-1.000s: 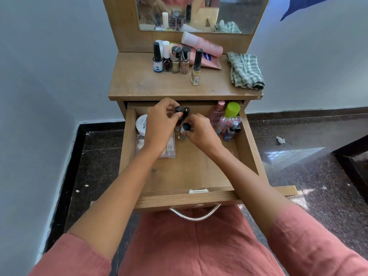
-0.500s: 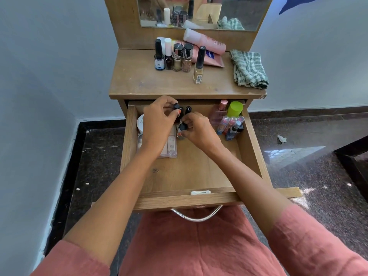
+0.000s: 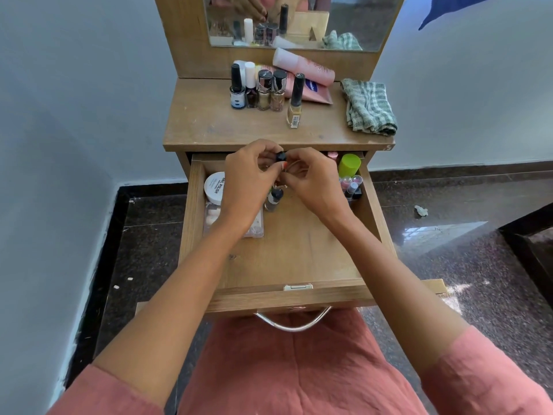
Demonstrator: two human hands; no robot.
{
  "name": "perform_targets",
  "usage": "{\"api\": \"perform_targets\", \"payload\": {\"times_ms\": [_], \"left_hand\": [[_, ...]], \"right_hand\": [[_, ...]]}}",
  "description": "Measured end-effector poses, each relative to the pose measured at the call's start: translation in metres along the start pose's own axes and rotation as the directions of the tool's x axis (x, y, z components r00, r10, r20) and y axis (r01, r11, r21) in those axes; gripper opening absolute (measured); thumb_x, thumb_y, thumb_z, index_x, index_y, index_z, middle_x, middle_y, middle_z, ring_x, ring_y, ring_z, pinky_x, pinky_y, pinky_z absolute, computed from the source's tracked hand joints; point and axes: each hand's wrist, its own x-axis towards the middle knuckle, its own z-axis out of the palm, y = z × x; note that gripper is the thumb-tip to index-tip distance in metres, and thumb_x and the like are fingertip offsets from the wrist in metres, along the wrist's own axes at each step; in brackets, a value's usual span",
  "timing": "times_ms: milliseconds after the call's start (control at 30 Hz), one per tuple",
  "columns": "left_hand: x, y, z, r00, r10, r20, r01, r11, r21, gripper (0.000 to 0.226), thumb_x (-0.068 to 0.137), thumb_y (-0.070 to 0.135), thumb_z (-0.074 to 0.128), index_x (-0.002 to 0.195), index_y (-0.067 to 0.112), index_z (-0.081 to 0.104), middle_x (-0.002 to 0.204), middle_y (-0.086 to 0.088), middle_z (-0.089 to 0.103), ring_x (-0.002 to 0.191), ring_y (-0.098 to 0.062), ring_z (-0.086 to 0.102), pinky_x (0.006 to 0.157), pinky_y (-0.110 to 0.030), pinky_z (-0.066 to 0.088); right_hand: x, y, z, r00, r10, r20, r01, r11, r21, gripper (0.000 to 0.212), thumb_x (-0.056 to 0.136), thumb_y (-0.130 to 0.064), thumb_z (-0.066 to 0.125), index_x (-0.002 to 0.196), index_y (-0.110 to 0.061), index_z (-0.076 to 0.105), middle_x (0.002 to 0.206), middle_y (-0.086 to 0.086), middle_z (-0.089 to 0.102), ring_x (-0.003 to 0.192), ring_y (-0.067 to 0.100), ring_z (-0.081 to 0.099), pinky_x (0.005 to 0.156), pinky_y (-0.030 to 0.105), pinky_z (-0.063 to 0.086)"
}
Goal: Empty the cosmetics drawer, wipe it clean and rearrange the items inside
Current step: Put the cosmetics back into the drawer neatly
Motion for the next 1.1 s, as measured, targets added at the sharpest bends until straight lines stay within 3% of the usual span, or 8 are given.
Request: {"api": "perform_targets", "payload": {"times_ms": [333, 433, 533, 600, 833, 1100], "left_hand": [[0.003, -0.021, 0.017, 0.984, -0.061, 0.170, 0.053, 0.997, 0.046, 0.020, 0.079, 0.004, 0.067, 0.099, 0.003, 0.067, 0.092, -0.004, 0.066, 0.075, -0.002, 0.058, 0.067, -0.001, 0.045], [0.002, -0.035, 0.022, 0.975, -0.079, 0.208, 0.031, 0.974, 0.224, 0.024, 0.079, 0.002, 0.067, 0.103, 0.004, 0.067, 0.104, -0.009, 0.065, 0.087, -0.012, 0.058, 0.068, -0.004, 0.040], [0.001, -0.045, 0.024, 0.963, -0.084, 0.258, -0.019, 0.927, 0.374, 0.028, 0.079, 0.004, 0.066, 0.107, 0.008, 0.066, 0.110, -0.009, 0.062, 0.099, -0.020, 0.057, 0.076, -0.016, 0.036], [0.000, -0.047, 0.025, 0.958, -0.089, 0.272, -0.029, 0.915, 0.403, 0.028, 0.080, 0.005, 0.065, 0.108, 0.009, 0.066, 0.112, -0.009, 0.061, 0.102, -0.023, 0.056, 0.081, -0.021, 0.037], [-0.004, -0.048, 0.024, 0.951, -0.066, 0.302, -0.072, 0.902, 0.426, 0.022, 0.084, 0.007, 0.061, 0.106, 0.008, 0.067, 0.113, -0.010, 0.061, 0.103, -0.024, 0.056, 0.086, -0.029, 0.039], [-0.007, -0.047, 0.024, 0.950, -0.065, 0.306, -0.083, 0.890, 0.449, 0.022, 0.088, 0.011, 0.056, 0.108, 0.009, 0.065, 0.116, -0.008, 0.059, 0.105, -0.024, 0.055, 0.085, -0.035, 0.046]], "right_hand": [[0.000, 0.026, -0.007, 0.994, 0.106, 0.027, -0.104, 0.993, -0.055, 0.019, 0.076, -0.006, 0.070, 0.092, 0.002, 0.065, 0.079, 0.006, 0.063, 0.068, 0.010, 0.055, 0.059, 0.007, 0.043], [0.003, 0.036, -0.008, 0.989, 0.146, 0.028, -0.141, 0.982, -0.129, 0.020, 0.075, -0.004, 0.069, 0.094, 0.000, 0.064, 0.087, 0.011, 0.067, 0.072, 0.013, 0.057, 0.063, 0.013, 0.047], [0.006, 0.043, -0.008, 0.989, 0.143, 0.045, -0.131, 0.970, -0.207, 0.020, 0.076, -0.001, 0.065, 0.096, -0.003, 0.062, 0.094, 0.012, 0.067, 0.079, 0.022, 0.062, 0.077, 0.037, 0.054], [0.007, 0.045, -0.008, 0.989, 0.131, 0.066, -0.107, 0.953, -0.283, 0.023, 0.078, -0.002, 0.062, 0.101, -0.004, 0.060, 0.100, 0.014, 0.066, 0.089, 0.029, 0.063, 0.079, 0.043, 0.052], [0.015, 0.043, -0.006, 0.981, 0.142, 0.133, -0.058, 0.865, -0.498, 0.022, 0.085, -0.005, 0.055, 0.105, -0.001, 0.059, 0.110, 0.017, 0.063, 0.102, 0.035, 0.058, 0.077, 0.038, 0.046], [0.019, 0.036, -0.004, 0.965, 0.175, 0.198, 0.006, 0.736, -0.677, 0.017, 0.089, 0.000, 0.046, 0.101, 0.004, 0.058, 0.109, 0.021, 0.057, 0.098, 0.039, 0.058, 0.073, 0.039, 0.046]]}}
